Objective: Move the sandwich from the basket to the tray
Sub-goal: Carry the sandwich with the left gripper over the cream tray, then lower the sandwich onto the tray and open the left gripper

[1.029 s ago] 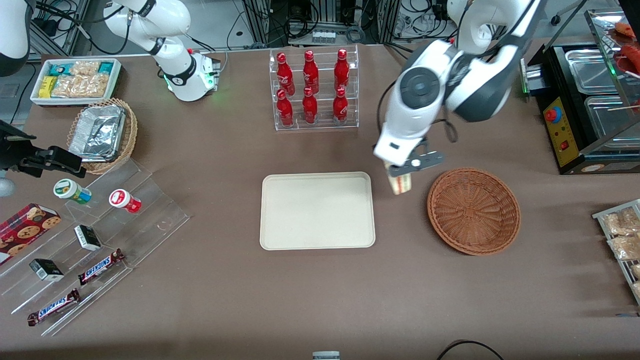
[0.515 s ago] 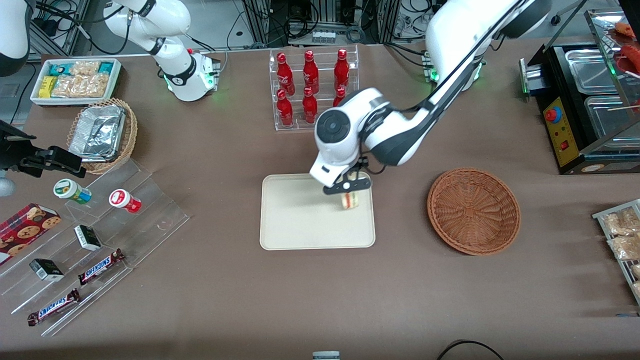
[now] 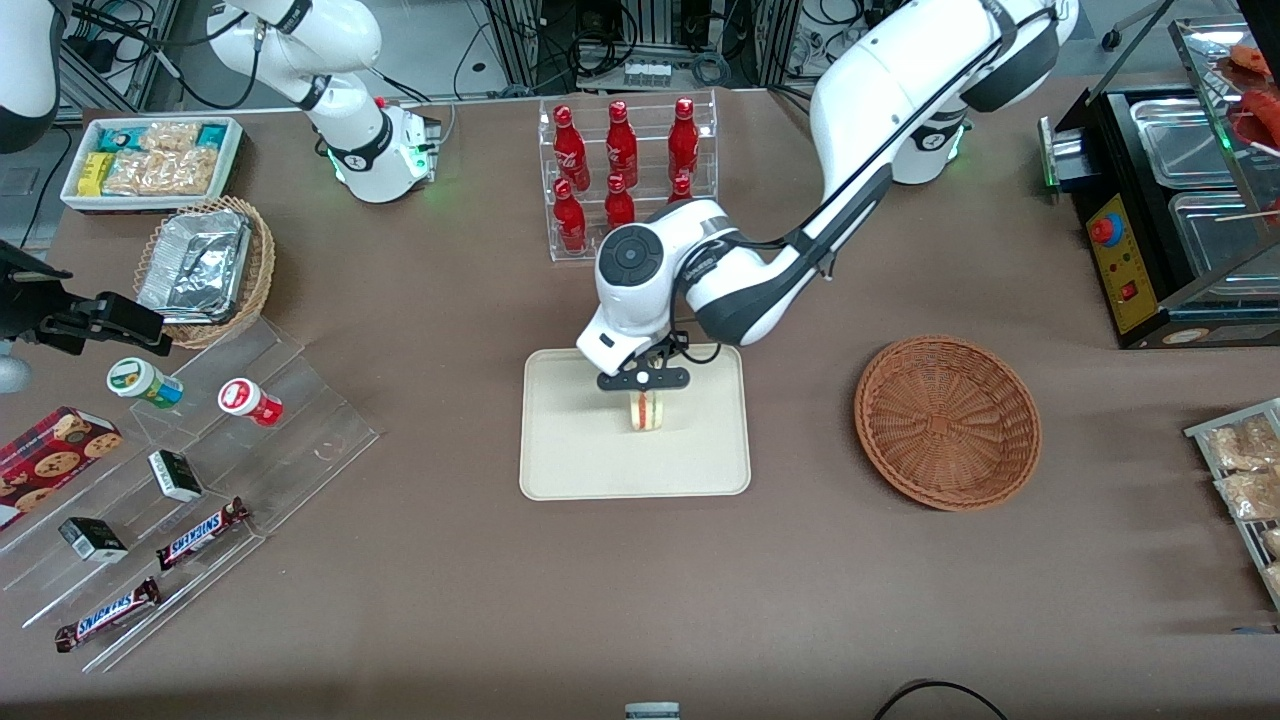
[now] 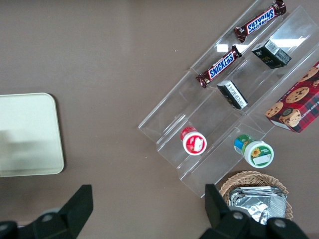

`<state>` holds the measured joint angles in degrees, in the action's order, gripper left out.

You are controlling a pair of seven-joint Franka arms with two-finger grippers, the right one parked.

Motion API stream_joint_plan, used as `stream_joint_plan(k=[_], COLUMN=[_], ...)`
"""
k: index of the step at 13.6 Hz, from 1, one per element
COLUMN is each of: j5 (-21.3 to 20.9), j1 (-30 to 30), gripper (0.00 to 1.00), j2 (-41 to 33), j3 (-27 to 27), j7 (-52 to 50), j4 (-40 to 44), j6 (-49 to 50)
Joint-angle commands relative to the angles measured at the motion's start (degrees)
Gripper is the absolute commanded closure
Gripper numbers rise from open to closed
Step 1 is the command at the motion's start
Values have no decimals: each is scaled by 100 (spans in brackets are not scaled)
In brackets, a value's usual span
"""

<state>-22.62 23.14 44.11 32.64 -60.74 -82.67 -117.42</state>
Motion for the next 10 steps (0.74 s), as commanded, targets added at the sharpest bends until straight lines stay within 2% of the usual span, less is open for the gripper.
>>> stream_joint_plan(k=[1, 6, 9, 10], j5=[-252, -462, -489, -489], j1=[138, 174, 261, 288], gripper=[100, 100, 100, 81], j2=[361, 581, 625, 669], j3=[5, -3, -196, -206], j7=[-78, -96, -96, -96], j4=[356, 542, 620, 630], j6=[-105, -114, -123, -123])
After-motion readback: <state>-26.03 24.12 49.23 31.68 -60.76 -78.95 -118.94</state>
